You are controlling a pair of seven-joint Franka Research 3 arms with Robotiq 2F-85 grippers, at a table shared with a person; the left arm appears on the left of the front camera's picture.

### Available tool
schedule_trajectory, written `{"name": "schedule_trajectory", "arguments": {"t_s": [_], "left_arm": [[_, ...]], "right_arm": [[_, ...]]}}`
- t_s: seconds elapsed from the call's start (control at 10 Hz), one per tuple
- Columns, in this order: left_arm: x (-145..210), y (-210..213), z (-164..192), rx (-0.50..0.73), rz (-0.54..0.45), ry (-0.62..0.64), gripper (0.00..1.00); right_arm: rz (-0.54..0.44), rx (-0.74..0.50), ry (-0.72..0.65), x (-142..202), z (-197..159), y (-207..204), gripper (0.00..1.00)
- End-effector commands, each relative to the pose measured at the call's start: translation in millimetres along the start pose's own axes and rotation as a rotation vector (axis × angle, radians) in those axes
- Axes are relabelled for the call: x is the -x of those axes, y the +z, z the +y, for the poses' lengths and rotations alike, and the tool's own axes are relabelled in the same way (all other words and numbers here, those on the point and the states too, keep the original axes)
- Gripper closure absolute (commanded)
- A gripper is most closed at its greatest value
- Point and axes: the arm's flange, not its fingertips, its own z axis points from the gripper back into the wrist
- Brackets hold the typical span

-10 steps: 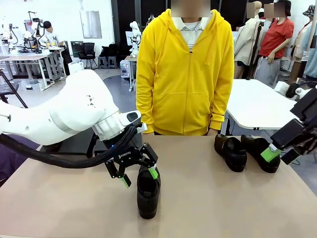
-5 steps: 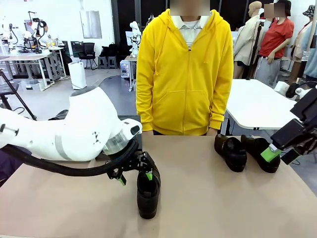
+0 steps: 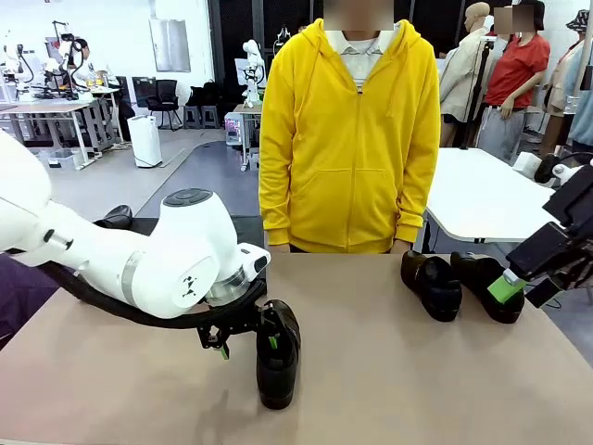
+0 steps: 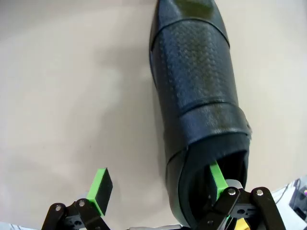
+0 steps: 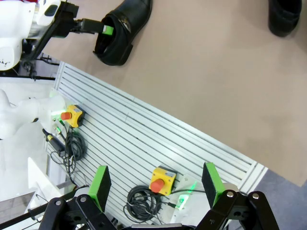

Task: Organize the shoes by placing them on the stand.
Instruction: Place the Shoe from the middle of the table onto the Shoes Stand.

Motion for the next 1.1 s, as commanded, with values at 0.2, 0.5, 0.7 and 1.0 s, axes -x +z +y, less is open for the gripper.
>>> {"name": "schedule_trajectory", "arguments": {"t_s": [0.2, 0.5, 0.7, 1.0], "left_arm": [[-8.5, -5.8, -14.1, -0.042, -0.032, 0.056, 1.00], [-9.0, -6.0, -13.4, -0.040, -0.038, 0.051, 1.00], [-8.1, -6.6, -13.4, -0.026, -0.038, 0.041, 1.00], [-5.7, -6.1, -13.8, -0.008, -0.022, 0.011, 1.00]], "right_arm": [[0.002, -0.012, 0.010, -2.4, 0.5, 3.3, 0.00], [0.002, -0.012, 0.010, -2.4, 0.5, 3.3, 0.00], [0.002, -0.012, 0.010, -2.4, 0.5, 3.3, 0.00], [0.002, -0.012, 0.010, -2.4, 0.5, 3.3, 0.00]]}}
